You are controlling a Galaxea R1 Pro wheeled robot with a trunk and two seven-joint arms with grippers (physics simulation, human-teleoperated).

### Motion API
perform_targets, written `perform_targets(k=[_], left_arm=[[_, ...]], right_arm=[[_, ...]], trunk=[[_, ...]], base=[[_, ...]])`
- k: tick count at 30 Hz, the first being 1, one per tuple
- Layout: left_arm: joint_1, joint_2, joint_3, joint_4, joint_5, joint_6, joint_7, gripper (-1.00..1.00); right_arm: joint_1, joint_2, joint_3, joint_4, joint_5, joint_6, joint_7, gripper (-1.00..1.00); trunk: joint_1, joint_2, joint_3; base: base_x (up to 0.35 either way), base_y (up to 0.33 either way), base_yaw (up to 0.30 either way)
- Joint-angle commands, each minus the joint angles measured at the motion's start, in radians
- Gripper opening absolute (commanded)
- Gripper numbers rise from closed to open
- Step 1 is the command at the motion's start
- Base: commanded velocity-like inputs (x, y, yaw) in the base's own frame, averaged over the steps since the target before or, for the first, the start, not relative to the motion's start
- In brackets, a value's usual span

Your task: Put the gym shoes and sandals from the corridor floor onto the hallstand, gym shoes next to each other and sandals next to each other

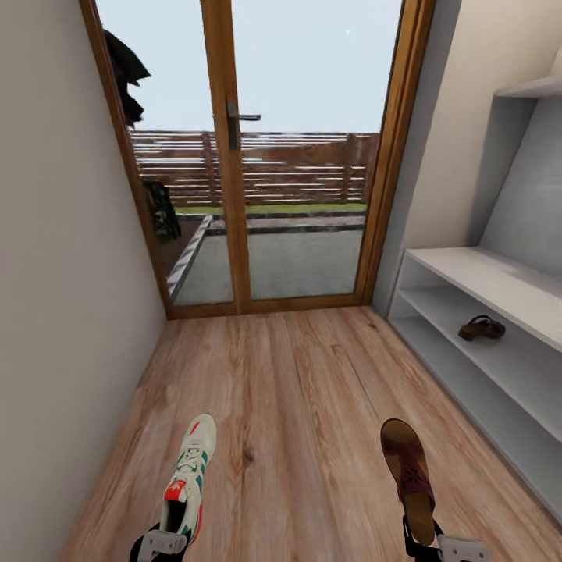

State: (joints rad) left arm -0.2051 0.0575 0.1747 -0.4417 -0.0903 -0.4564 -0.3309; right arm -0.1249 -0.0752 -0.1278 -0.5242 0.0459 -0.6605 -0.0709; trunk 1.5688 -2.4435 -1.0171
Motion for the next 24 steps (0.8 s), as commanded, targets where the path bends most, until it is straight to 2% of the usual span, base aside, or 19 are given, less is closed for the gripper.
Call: perform_targets(k=[1,24], left_arm=[[0.000,-0.001,0.009,0.000,-0.008,-0.004,-0.007,-1.00],[0.000,-0.002,0.008,-0.001,-0.008,-0.004,-0.007,-1.00]], right_arm=[[-0.001,0.000,0.000,0.001,0.002,-0.002,-0.004,-1.00],[-0.001,0.000,0.000,0.001,0.002,-0.002,-0.004,-1.00]], trunk=[[0.000,0.000,-0.001],[0.000,0.000,-0.001]], base=[[0.340,0.000,-0.264],[0.340,0.019,-0.265]])
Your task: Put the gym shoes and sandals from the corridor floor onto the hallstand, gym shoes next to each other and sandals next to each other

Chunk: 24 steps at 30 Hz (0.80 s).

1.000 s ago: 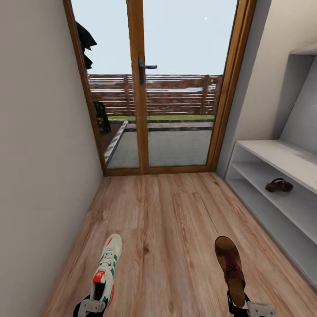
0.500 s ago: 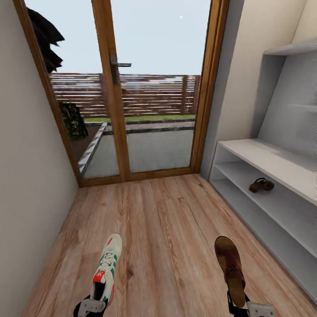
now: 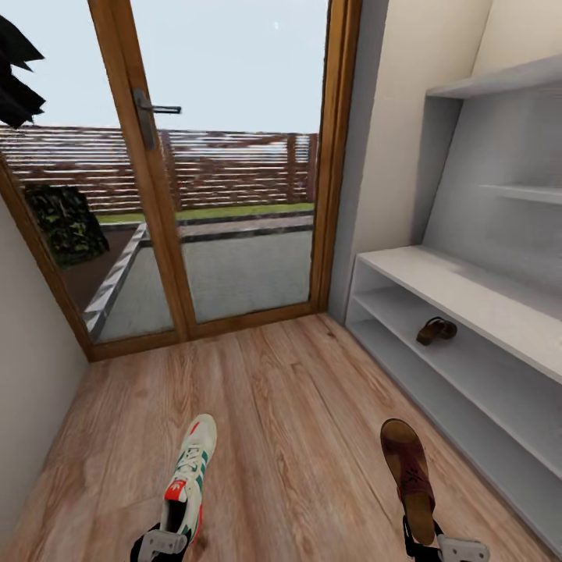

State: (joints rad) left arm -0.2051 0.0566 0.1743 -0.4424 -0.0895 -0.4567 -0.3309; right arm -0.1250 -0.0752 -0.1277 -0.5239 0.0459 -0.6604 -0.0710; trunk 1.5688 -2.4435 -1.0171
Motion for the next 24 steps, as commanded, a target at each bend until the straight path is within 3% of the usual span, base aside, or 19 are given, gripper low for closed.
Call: perform_targets(k=[1,10,24], left_arm=[[0.000,-0.001,0.008,0.000,-0.009,-0.004,-0.007,-1.00],[0.000,-0.001,0.009,0.000,-0.009,-0.004,-0.007,-1.00],[0.000,-0.001,0.008,0.001,-0.009,-0.004,-0.007,-1.00]], right_arm=[[-0.001,0.000,0.000,0.000,0.002,-0.002,-0.004,-1.00],[-0.001,0.000,0.000,-0.001,0.002,-0.002,-0.004,-1.00],[-0.001,0.000,0.000,0.000,0.001,-0.002,-0.004,-1.00]], trunk=[[0.000,0.000,-0.001],[0.000,0.000,-0.001],[0.000,0.000,-0.001]], base=[[0.340,0.072,-0.265],[0.336,0.106,-0.265],[0.304,0.201,-0.265]])
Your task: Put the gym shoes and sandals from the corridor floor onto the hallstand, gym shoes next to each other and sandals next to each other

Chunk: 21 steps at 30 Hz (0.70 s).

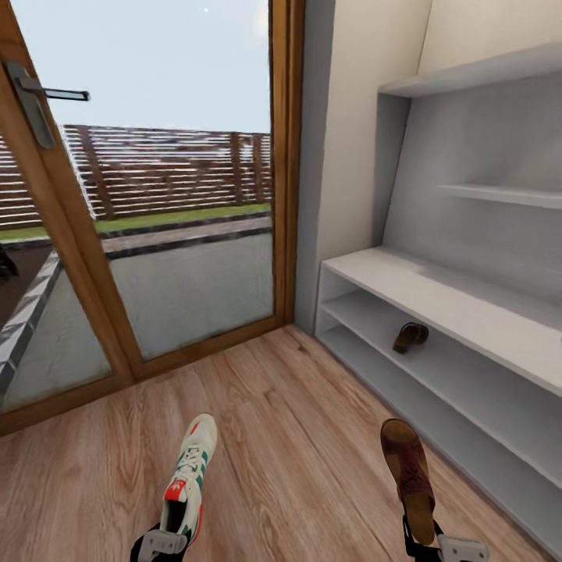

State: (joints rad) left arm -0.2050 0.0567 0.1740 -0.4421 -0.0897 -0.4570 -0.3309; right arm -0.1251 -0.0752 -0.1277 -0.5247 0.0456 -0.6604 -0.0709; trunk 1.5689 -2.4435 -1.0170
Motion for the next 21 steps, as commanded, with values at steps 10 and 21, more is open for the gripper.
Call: perform_targets(k=[10,21], left_arm=[[-0.001,0.000,0.009,0.000,-0.008,-0.004,-0.007,-1.00],[-0.001,0.000,0.009,0.000,-0.008,-0.005,-0.007,-1.00]], right_arm=[[-0.001,0.000,0.000,0.000,0.001,-0.002,-0.004,-1.00],[-0.001,0.000,0.000,0.000,0.001,-0.002,-0.004,-1.00]], trunk=[[0.000,0.000,-0.001],[0.000,0.000,-0.001]], base=[[0.220,0.271,-0.265],[0.050,0.087,-0.265]])
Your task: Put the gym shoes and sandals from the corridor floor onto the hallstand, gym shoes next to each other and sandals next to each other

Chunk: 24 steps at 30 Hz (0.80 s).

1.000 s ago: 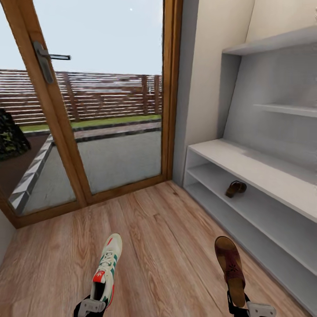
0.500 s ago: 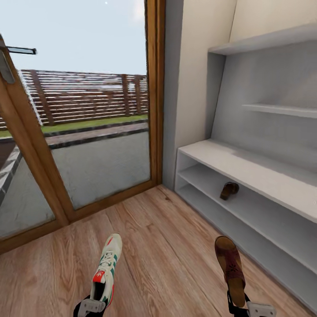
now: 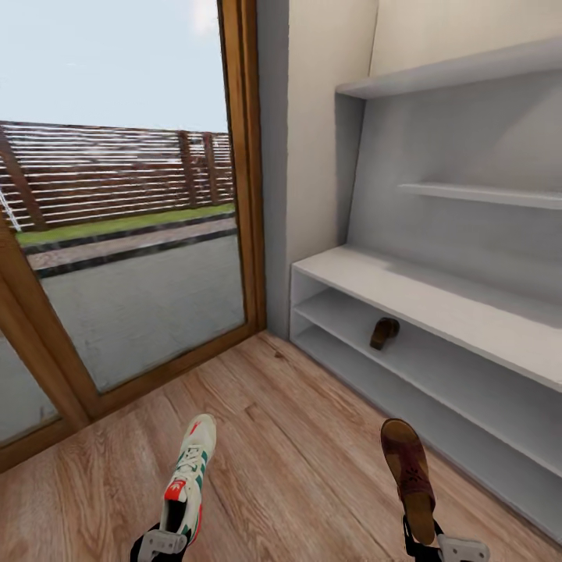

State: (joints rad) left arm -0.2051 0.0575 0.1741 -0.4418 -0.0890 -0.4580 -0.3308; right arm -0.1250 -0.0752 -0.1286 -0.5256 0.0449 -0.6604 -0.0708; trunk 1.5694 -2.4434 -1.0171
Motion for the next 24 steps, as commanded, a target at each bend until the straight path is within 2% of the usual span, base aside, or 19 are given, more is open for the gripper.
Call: perform_targets(k=[1,14,24], left_arm=[[0.000,-0.001,0.008,0.000,-0.009,-0.004,-0.007,-1.00],[0.000,-0.001,0.008,0.000,-0.009,-0.004,-0.007,-1.00],[0.000,-0.001,0.008,0.000,-0.009,-0.004,-0.007,-1.00]], right_arm=[[-0.001,0.000,0.001,0.001,0.001,-0.002,-0.004,-1.00],[-0.001,0.000,0.001,0.001,0.002,-0.002,-0.004,-1.00],[-0.001,0.000,0.001,0.001,0.001,-0.002,-0.004,-1.00]], trunk=[[0.000,0.000,-0.001],[0.000,0.000,-0.001],[0.000,0.000,-0.001]], base=[[0.002,0.003,-0.265],[0.000,0.002,-0.265],[-0.114,0.208,-0.265]])
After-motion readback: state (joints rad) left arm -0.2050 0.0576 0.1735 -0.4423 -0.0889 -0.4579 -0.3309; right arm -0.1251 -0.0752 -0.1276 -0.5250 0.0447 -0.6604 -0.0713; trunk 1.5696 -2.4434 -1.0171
